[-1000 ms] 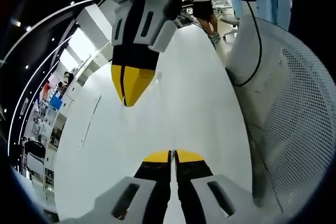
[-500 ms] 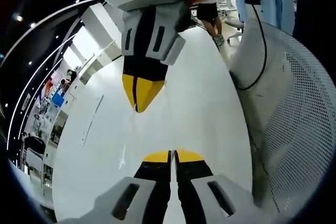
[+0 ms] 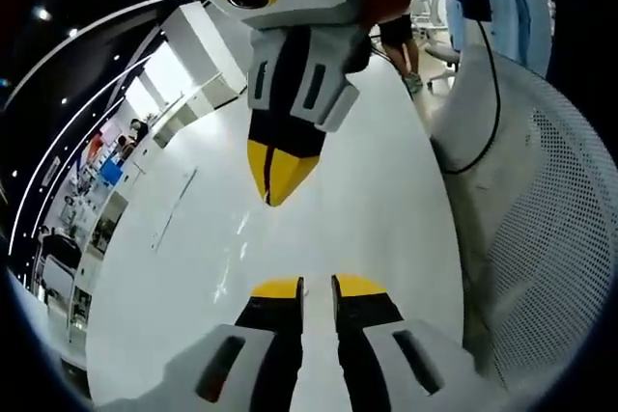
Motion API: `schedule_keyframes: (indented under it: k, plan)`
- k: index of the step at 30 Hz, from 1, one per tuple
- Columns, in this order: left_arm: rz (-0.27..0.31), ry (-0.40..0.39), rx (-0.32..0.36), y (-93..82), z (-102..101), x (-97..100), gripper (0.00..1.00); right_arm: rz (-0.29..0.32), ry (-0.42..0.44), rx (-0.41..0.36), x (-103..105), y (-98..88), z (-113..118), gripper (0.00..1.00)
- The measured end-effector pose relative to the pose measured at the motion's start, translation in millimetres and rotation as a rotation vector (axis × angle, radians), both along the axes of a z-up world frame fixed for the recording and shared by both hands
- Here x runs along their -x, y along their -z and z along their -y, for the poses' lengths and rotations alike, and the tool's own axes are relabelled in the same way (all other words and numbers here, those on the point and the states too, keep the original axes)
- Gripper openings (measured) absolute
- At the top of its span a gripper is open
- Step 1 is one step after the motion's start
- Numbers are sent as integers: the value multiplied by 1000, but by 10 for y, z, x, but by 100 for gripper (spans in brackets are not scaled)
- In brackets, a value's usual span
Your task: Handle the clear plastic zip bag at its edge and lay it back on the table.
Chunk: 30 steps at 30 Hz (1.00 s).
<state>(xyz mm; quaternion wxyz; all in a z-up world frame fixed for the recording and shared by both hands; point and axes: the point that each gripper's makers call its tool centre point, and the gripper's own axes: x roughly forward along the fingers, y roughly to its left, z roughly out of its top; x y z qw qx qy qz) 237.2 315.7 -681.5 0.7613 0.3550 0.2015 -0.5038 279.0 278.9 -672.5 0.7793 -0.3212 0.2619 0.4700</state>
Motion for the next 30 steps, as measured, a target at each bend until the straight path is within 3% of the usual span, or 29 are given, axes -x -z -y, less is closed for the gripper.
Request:
schedule_keyframes:
  k: [11, 19, 30]
  plan:
    - [12, -46, 26, -31, -112, -41, 21, -9, 17, 21, -22, 97, -12, 0]
    - [33, -80, 66, -121, -166, -55, 21, -9, 37, 45, -52, 182, 46, 0]
    - [3, -146, 93, -78, -356, -22, 21, 32, 68, 67, -121, 185, 101, 0]
